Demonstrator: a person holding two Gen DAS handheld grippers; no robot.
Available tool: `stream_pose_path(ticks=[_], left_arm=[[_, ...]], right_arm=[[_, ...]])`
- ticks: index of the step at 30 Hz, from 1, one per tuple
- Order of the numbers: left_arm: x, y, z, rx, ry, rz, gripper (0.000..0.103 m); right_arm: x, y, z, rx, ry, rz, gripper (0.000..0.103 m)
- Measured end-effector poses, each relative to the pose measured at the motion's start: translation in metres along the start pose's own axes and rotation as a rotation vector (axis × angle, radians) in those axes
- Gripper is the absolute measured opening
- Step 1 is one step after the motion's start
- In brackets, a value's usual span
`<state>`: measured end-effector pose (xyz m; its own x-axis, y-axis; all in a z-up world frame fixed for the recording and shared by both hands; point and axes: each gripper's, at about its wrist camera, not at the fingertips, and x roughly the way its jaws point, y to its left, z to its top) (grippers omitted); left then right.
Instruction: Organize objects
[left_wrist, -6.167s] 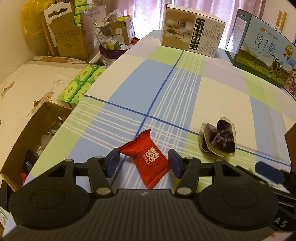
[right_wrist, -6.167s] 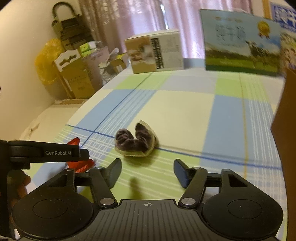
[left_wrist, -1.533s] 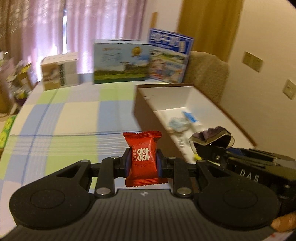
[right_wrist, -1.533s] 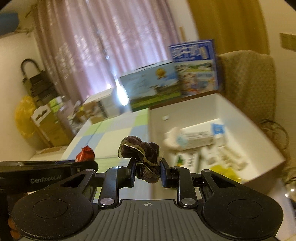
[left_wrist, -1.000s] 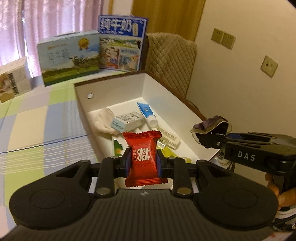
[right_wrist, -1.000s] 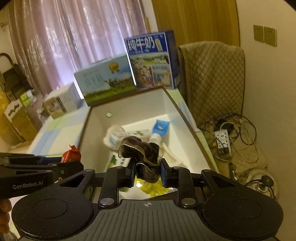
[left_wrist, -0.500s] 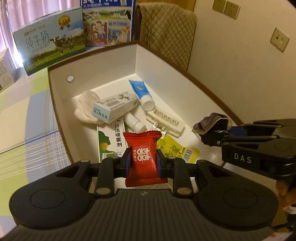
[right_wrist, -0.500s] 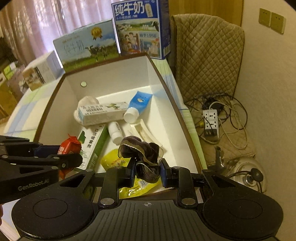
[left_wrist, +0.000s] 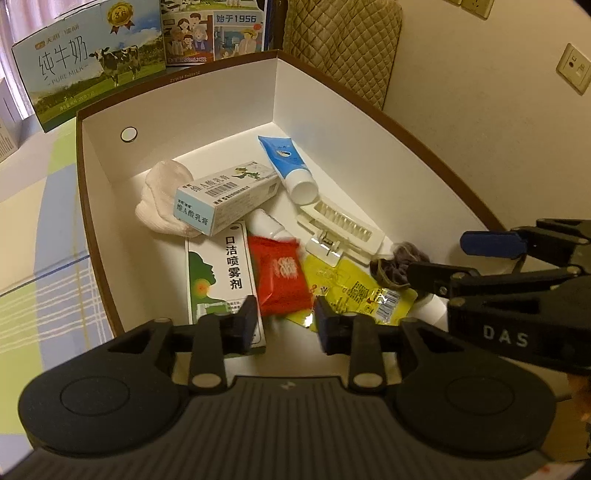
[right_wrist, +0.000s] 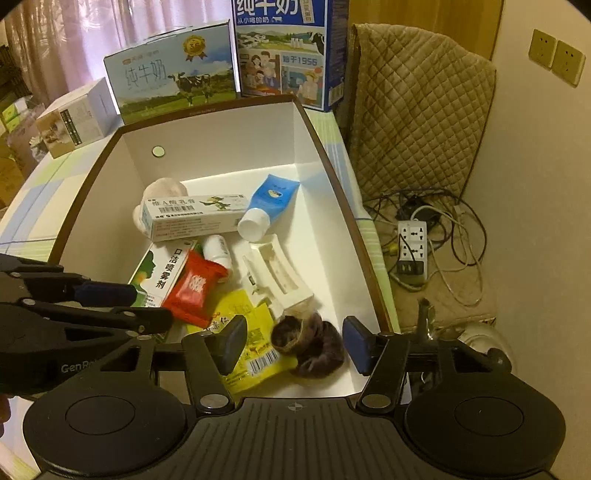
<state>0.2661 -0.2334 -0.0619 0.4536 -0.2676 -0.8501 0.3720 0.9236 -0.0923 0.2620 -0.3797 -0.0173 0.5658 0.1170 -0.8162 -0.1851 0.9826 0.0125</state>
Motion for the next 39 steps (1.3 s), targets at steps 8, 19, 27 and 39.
stream_pose_path(ticks=[8,19,27,39], left_arm=[[-0.001,-0.001,-0.001,0.010,-0.010,-0.006,0.051],[-0.015,-0.001,-0.003,0.012,-0.042,-0.014,0.064],[-0.039,0.003,-0.008,0.007,-0.088,-0.041,0.074],[-0.104,0.034,-0.031,-0.016,-0.227,-0.052,0.092]], right_arm=[[-0.003,-0.001,-0.002,0.009,-0.009,-0.003,0.057],[-0.024,-0.004,-0.002,0.049,-0.058,0.009,0.058],[-0.052,-0.004,-0.004,0.095,-0.135,0.039,0.059],[-0.111,0.015,-0.022,0.249,-0.310,0.090,0.066]])
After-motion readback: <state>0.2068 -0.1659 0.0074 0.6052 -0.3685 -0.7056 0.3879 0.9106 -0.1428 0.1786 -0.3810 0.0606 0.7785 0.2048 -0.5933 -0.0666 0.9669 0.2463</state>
